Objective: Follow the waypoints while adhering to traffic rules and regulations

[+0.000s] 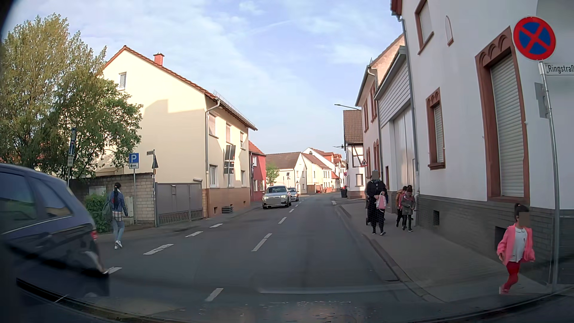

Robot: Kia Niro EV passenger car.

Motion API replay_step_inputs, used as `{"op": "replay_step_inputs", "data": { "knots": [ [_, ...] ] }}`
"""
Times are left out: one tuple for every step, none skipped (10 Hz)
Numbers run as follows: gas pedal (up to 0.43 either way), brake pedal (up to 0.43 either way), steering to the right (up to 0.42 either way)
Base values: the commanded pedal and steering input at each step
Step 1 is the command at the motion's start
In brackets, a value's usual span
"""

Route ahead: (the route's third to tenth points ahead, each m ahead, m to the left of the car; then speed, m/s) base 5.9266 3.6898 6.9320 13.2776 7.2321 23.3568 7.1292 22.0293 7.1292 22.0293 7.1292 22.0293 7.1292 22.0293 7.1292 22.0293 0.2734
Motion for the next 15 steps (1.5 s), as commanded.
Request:
{"op": "replay_step_inputs", "data": {
  "knots": [
    [0.0, 0.122, -0.005],
    [0.0, 0.122, -0.005],
    [0.0, 0.128, -0.005],
    [0.0, 0.134, -0.005],
    [0.0, 0.14, -0.005],
    [0.0, 0.14, -0.005],
    [0.0, 0.146, -0.005],
    [0.0, 0.14, -0.005],
    [0.0, 0.134, -0.005],
    [0.0, 0.14, -0.005],
    [0.0, 0.14, -0.005],
    [0.0, 0.134, -0.005],
    [0.0, 0.134, -0.005],
    [0.0, 0.116, -0.005],
    [0.0, 0.11, -0.005]
  ]
}}
